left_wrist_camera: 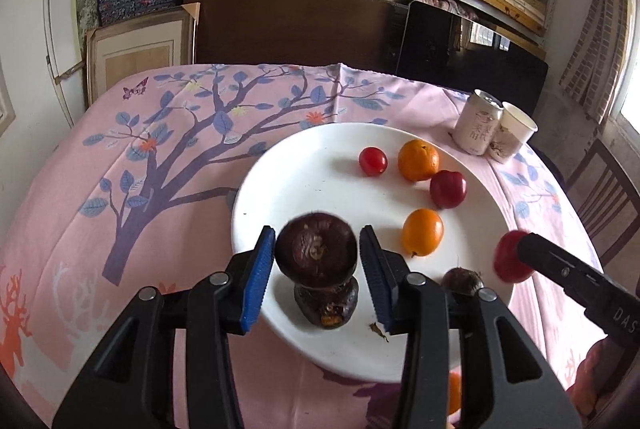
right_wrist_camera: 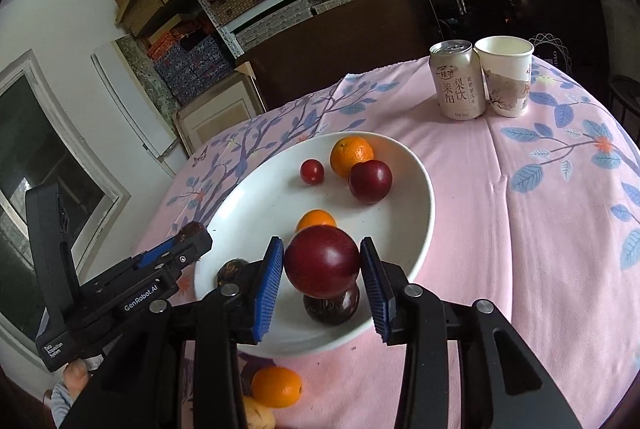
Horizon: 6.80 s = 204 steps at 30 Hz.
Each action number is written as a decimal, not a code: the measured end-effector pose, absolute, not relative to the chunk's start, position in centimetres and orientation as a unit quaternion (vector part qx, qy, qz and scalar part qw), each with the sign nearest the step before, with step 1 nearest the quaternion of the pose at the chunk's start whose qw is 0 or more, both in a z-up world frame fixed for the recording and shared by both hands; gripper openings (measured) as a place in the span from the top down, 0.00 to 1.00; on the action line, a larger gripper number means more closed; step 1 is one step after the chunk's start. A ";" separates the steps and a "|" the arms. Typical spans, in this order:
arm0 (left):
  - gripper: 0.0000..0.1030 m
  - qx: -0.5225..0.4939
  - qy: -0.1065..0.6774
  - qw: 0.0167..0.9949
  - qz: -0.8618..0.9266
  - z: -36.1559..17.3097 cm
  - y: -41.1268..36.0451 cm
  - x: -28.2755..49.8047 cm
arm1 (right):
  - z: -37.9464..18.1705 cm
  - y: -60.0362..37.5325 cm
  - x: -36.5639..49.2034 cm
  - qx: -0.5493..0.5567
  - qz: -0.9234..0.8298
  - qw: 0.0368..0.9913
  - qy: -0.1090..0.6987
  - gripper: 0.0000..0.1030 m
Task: Organize fruits
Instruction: 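Place the mangosteen on the plate with the left tool while the right places the plum there, then grasp a third mangosteen with the left tool while the right tool grasps a pale yellow fruit, then place the mangosteen on the plate with the left tool while the right places the yellow fruit there, then grasp a yellow orange with the left tool while the right tool grasps a large orange, then place the yellow orange on the plate with the left tool while the right places the large orange there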
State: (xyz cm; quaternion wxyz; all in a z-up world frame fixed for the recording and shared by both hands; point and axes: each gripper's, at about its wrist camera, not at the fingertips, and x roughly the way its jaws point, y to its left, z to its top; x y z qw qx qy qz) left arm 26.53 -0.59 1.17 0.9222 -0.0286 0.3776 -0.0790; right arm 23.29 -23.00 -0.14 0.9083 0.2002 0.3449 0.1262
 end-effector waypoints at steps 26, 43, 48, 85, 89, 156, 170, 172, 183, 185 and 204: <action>0.33 0.082 0.354 0.920 -0.147 -1.5 -1.9 10.3 | -2.0 -26.6 12.0 0.261 0.129 0.899 0.328 0.33; 0.24 0.025 0.464 0.870 -0.165 -4.6 -1.1 16.7 | -1.9 -26.7 12.0 0.276 0.131 0.888 0.345 0.29; 0.20 0.066 0.428 0.893 -0.123 -3.6 0.1 14.7 | -1.8 -27.1 12.0 0.283 0.127 0.887 0.343 0.29; 0.59 0.056 0.423 0.900 -0.089 -3.8 1.4 15.0 | -2.5 -15.3 13.5 0.109 0.232 0.865 0.432 0.48; 0.59 0.055 0.429 0.898 -0.084 -4.0 1.5 15.2 | -3.3 -13.2 13.9 0.047 0.205 0.873 0.440 0.54; 0.41 0.061 0.421 0.893 -0.146 -3.8 1.7 7.8 | -1.7 -26.7 11.2 0.265 0.160 0.894 0.325 0.35; 0.62 0.057 0.430 0.888 -0.154 -4.1 1.1 8.7 | -3.0 -25.9 9.2 0.242 0.158 0.891 0.351 0.35; 0.62 0.048 0.418 0.895 -0.151 -3.6 1.6 8.6 | -3.6 -25.6 8.1 0.233 0.162 0.889 0.360 0.35; 0.62 0.057 0.416 0.896 -0.143 -3.6 1.6 8.5 | -5.0 -21.2 7.2 0.144 0.187 0.882 0.408 0.35; 0.62 0.061 0.418 0.895 -0.144 -3.7 1.4 8.6 | -5.4 -21.1 7.5 0.147 0.188 0.877 0.418 0.37; 0.62 0.027 0.397 0.909 -0.127 1.0 1.3 13.7 | -2.5 -24.2 9.6 0.234 0.194 0.869 0.390 0.58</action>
